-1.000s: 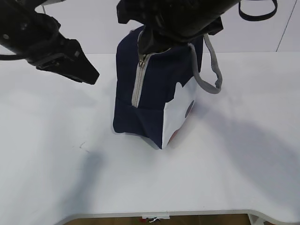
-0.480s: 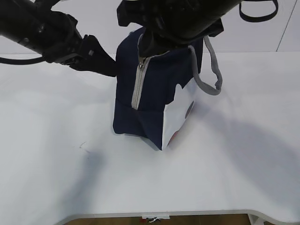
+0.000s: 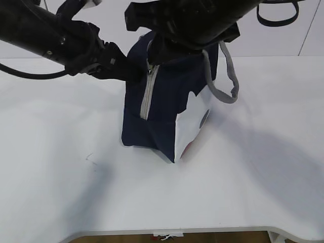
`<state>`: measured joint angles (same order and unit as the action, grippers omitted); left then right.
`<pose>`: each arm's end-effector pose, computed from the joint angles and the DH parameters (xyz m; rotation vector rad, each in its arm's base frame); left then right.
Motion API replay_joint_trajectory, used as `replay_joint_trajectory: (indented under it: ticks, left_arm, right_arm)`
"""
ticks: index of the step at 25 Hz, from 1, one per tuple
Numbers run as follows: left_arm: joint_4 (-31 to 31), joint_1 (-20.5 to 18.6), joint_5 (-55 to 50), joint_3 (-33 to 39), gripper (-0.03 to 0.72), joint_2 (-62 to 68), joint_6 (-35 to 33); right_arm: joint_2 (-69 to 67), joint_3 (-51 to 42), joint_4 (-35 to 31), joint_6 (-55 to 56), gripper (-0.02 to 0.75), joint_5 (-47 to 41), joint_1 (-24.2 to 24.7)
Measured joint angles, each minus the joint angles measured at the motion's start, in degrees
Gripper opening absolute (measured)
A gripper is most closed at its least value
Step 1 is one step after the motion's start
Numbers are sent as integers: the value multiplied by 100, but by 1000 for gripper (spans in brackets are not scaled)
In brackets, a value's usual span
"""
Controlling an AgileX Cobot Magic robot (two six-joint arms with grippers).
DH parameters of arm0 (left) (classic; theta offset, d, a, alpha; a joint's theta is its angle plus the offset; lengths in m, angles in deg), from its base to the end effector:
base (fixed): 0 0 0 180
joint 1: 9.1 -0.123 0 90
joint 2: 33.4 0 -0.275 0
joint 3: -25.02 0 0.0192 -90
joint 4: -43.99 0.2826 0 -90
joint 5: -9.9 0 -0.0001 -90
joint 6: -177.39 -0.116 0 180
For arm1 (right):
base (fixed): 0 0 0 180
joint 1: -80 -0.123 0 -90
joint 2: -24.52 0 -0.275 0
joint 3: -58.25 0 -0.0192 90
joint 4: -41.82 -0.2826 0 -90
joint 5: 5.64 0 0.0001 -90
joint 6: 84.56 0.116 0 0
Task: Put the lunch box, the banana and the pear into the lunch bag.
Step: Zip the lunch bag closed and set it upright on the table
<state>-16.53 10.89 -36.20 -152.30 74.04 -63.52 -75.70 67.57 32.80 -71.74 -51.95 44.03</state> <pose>0.3657 -0.2105 0.2399 0.9088 2.1501 -0.8905 0.3244 0.2517 0.3242 -0.4166 2.4283 0.5743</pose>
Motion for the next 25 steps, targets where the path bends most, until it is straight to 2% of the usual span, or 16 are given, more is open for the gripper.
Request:
replay_joint_trajectory:
  ticks: [3, 5, 11, 15, 25]
  left_arm:
    - [-34, 0, 0, 0, 83, 36, -37]
    - [-34, 0, 0, 0, 14, 60, -59]
    - [226, -11, -212, 0, -1, 69, -67]
    - [643, -33, -476, 0, -1, 69, -67]
    - [1084, -66, -974, 0, -3, -132, -67]
  right_arm:
    - [-9, 0, -8, -27, 13, -12, 0]
    - [-9, 0, -13, -50, 13, -12, 0]
    - [-13, 9, 108, -200, 13, -22, 0]
    - [-36, 161, 534, -245, 13, -84, 0]
    - [-49, 294, 1636, -245, 13, -68, -2]
